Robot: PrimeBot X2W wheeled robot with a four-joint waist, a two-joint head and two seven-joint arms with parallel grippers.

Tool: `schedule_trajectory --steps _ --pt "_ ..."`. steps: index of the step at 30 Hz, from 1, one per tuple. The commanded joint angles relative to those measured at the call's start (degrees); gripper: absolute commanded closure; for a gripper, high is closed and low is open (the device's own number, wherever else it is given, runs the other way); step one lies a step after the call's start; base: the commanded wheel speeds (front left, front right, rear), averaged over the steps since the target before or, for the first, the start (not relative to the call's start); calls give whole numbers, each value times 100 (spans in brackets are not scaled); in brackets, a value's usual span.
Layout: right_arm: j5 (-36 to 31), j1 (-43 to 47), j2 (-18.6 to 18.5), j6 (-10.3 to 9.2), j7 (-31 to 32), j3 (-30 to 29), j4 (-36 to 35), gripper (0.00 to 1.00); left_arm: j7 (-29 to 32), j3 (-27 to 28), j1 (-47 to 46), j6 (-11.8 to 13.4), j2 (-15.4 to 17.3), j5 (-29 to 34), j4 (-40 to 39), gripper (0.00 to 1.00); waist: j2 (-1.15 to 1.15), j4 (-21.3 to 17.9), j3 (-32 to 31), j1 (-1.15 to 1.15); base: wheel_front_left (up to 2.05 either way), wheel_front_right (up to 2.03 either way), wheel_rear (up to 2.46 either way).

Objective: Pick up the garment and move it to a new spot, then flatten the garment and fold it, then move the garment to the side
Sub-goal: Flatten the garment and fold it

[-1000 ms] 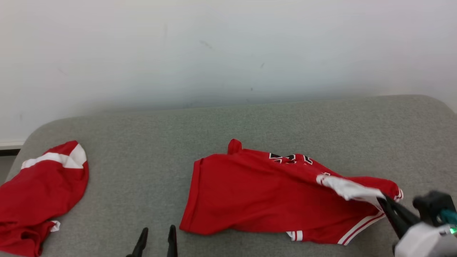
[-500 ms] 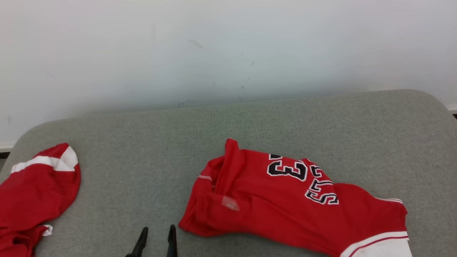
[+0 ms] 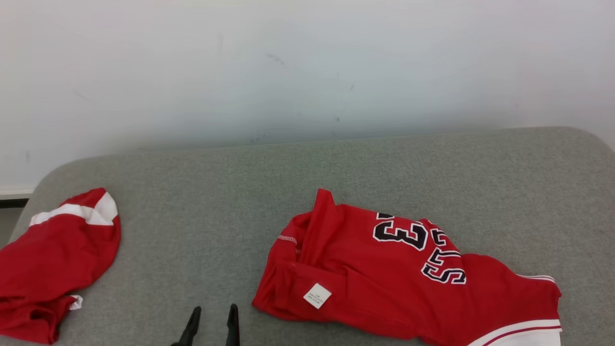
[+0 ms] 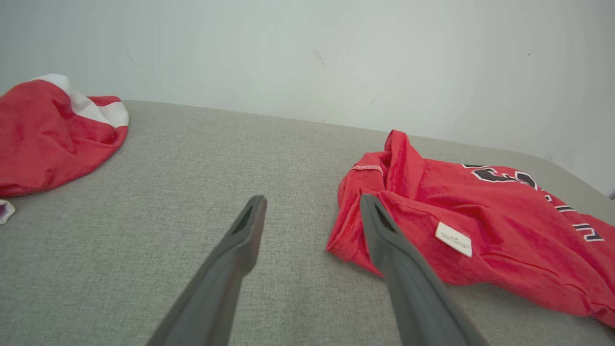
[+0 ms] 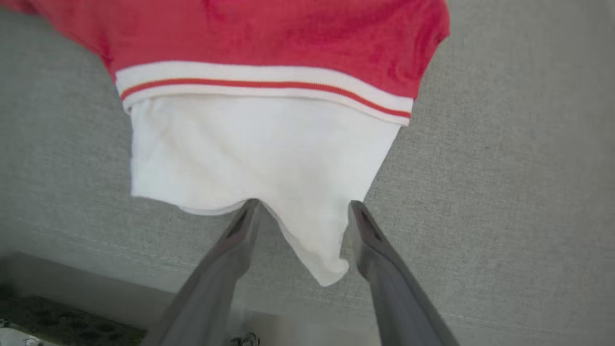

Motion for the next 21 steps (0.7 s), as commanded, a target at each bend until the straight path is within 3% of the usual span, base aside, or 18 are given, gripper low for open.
schedule_trajectory --steps 1,12,16,21 --pt "42 -104 14 -13 -54 -94 -127 0 -3 28 23 13 19 59 -5 0 0 27 -6 0 0 0 0" --pt "542 -864 52 -13 234 -339 -1324 0 -3 -51 -73 -57 19 103 -4 0 0 253 66 0 0 0 0" --pt "684 -1742 58 -13 640 21 -1119 0 -3 -183 -241 -91 19 129 5 0 0 493 261 0 0 0 0" --pt "887 -2874 87 -13 1103 502 -352 0 -3 -432 -545 -101 19 -5 50 0 0 913 563 0 0 0 0"
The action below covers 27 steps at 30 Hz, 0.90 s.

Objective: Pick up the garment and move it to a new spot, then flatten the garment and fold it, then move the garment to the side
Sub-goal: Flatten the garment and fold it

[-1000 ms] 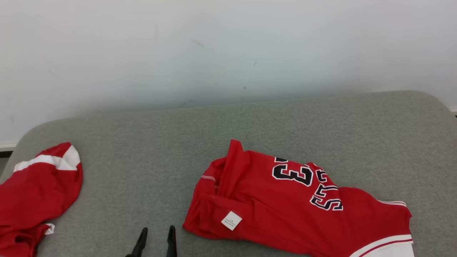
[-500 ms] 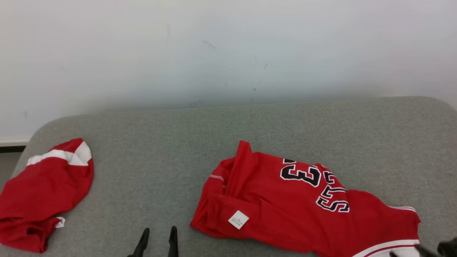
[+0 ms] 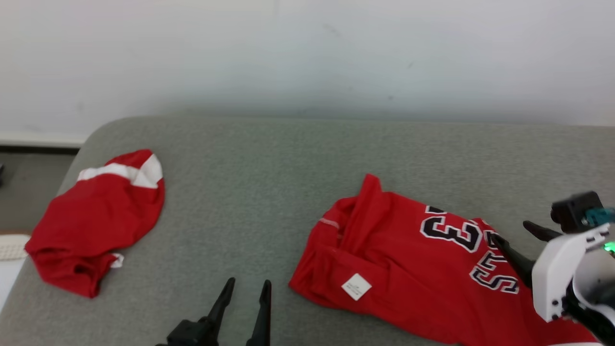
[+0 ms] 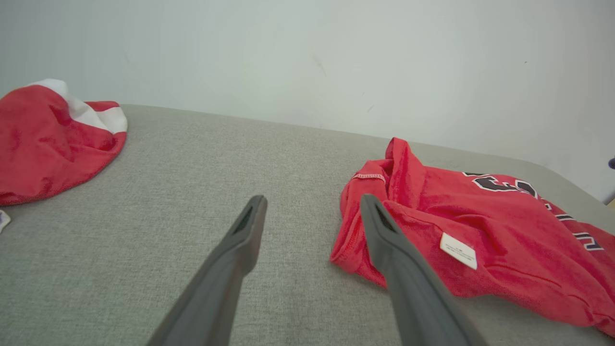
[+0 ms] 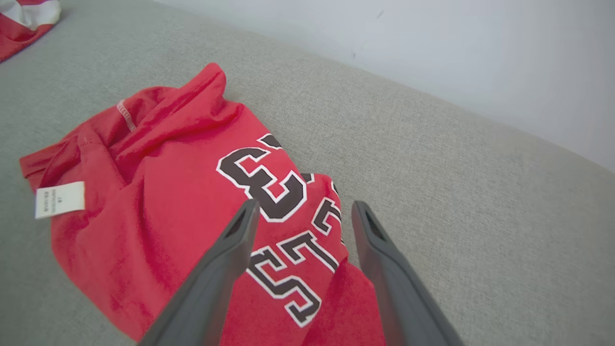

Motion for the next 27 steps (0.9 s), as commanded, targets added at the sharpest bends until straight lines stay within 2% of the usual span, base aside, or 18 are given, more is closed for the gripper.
schedule_trajectory --steps 1,8,12,16,17,18,19,23,27 --pt "82 -239 9 -13 80 110 186 0 -3 -37 -80 19 21 -68 35 0 0 274 224 0 0 0 0" --pt "465 -1294 133 -13 510 704 1547 0 -3 -326 -298 52 21 -182 127 0 0 736 480 0 0 0 0" --pt "571 -1511 245 -13 800 789 2409 0 -3 -459 -372 79 22 -250 177 0 0 951 519 0 0 0 0" --pt "796 -1560 434 -9 1154 957 2931 0 -3 -541 -426 111 21 -302 174 0 0 1108 513 0 0 0 0" --pt "892 -1562 495 -3 1231 1021 2965 20 -3 -543 -431 130 21 -318 167 0 0 1124 518 0 0 0 0" --pt "982 -1587 532 1 1273 1083 2942 73 -3 -549 -449 135 21 -325 156 0 0 1136 527 0 0 0 0" --pt "1081 -1614 536 1 1290 1114 2913 100 -3 -555 -462 148 21 -329 152 0 0 1144 532 0 0 0 0" --pt "1311 -1841 352 0 1168 1304 2657 100 -3 -569 -489 161 21 -337 159 0 0 1159 537 0 0 0 0" --pt "1148 -2140 154 -6 495 1463 2476 100 -3 -573 -503 172 21 -363 164 0 0 1157 547 0 0 0 0"
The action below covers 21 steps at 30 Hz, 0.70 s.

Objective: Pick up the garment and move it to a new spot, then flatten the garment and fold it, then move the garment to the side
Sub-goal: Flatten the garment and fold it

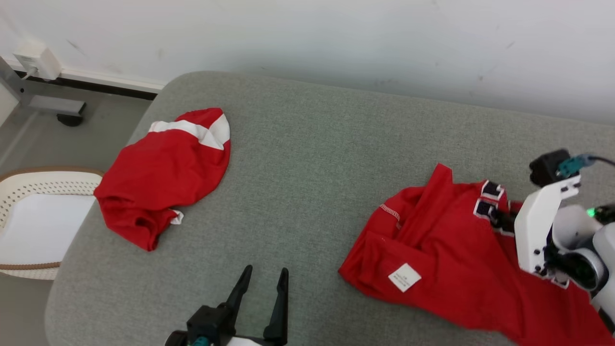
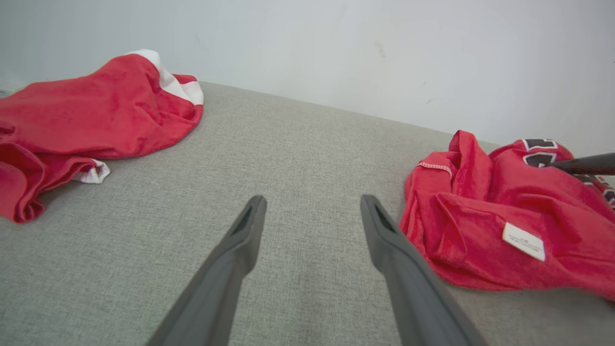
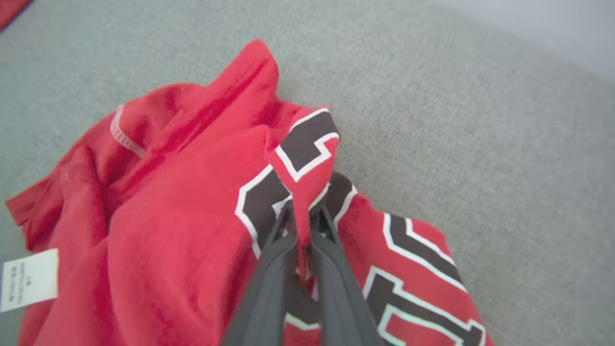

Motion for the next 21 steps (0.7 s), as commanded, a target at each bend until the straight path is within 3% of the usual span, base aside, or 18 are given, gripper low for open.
schedule_trajectory --steps 1,10,18,19,20,21 --pt "-123 -151 -81 3 -273 74 -17 100 -3 -9 -49 17 20 -81 5 0 0 3 2 0 0 0 0" --pt "-1054 -851 -328 1 -2027 638 665 100 -3 -187 -70 -3 20 -152 19 0 0 202 -2 0 0 0 0" --pt "-2012 -1356 -107 -4 -3012 702 1995 100 -3 -266 -14 52 20 -221 -15 0 0 421 32 0 0 0 0" --pt "-2106 -1377 -46 -4 -3055 708 2175 73 -3 -267 -1 68 20 -236 -17 0 0 431 29 0 0 0 0" --pt "-2181 -1383 25 -4 -3083 689 2336 0 -3 -263 13 78 20 -238 -19 0 0 435 23 0 0 0 0" --pt "-2241 -1413 93 -4 -3144 627 2470 0 -3 -257 28 87 20 -242 -21 0 0 431 14 0 0 0 0"
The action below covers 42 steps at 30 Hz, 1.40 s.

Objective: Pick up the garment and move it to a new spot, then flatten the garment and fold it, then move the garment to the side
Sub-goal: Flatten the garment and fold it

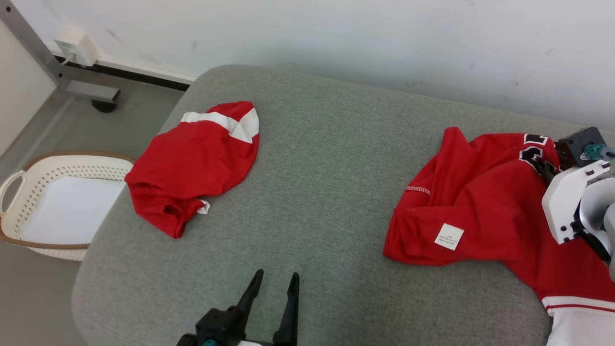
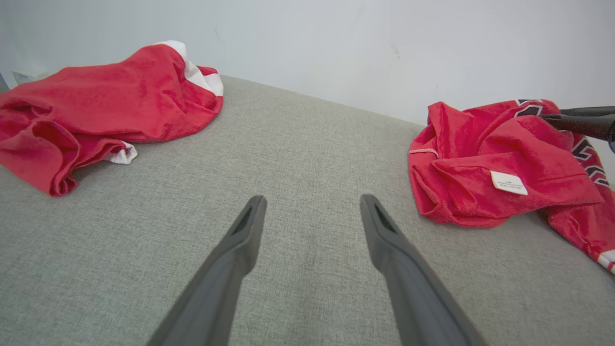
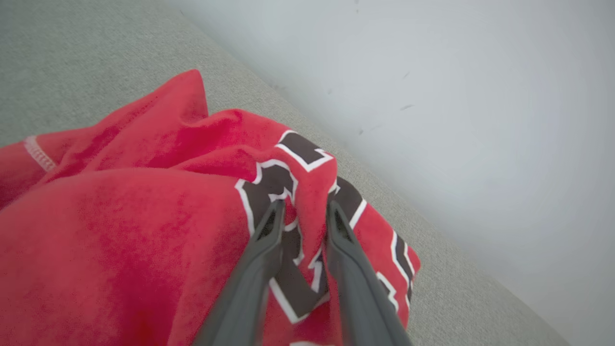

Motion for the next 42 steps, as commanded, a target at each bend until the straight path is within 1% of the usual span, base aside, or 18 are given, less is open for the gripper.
schedule_trajectory --steps 1,5,9,13,14,16,19,22,27,30,32,36,39,42 --pt "-117 -80 112 -13 -137 -72 191 0 -3 33 69 32 22 -27 -13 0 0 -20 -19 0 0 0 0" --pt "-302 -103 318 -13 -511 -208 538 0 -3 121 120 60 22 10 -20 0 0 -192 -112 0 0 0 0" --pt "-492 20 517 -13 -1279 -520 694 0 -4 298 215 54 22 107 10 0 0 -500 -304 0 0 0 0" --pt "-670 361 731 -13 -2057 -918 716 0 -3 510 339 15 22 235 30 0 0 -909 -535 0 0 0 0" --pt "-670 361 731 -13 -2057 -918 716 0 -3 510 339 15 22 235 30 0 0 -909 -535 0 0 0 0" --pt "-775 574 798 -13 -2252 -1150 605 0 -3 638 417 -8 22 253 38 0 0 -1124 -642 0 0 0 0" --pt "-975 1036 857 -13 -2336 -1565 188 0 -3 795 536 -45 22 358 66 0 0 -1431 -780 0 0 0 0" --pt "-1242 1731 876 -13 -2333 -2199 -703 0 -3 940 595 -78 22 434 57 0 0 -1672 -853 0 0 0 0" --pt "-1676 2971 1095 -13 -2328 -3160 -2166 0 -3 1114 715 -115 22 500 51 0 0 -1956 -947 0 0 0 0" --pt "-1908 3681 1253 -13 -2326 -3540 -2862 0 -3 1174 758 -149 21 531 80 0 0 -2058 -984 0 0 0 0" --pt "-1906 4031 1382 -13 -2326 -3753 -3232 0 -3 1193 770 -161 22 547 88 0 0 -2089 -996 0 0 0 0" --pt "-1854 4642 1533 -13 -2326 -3966 -3670 0 -3 1240 795 -186 22 571 107 0 0 -2133 -1016 0 0 0 0" --pt "-1772 4944 1644 -13 -2327 -4089 -3805 0 -3 1267 808 -202 22 580 133 0 0 -2153 -1052 0 0 0 0" --pt "-1651 5214 1736 -13 -2326 -4156 -3764 0 -3 1284 843 -206 22 550 149 0 0 -2169 -1113 0 0 0 0"
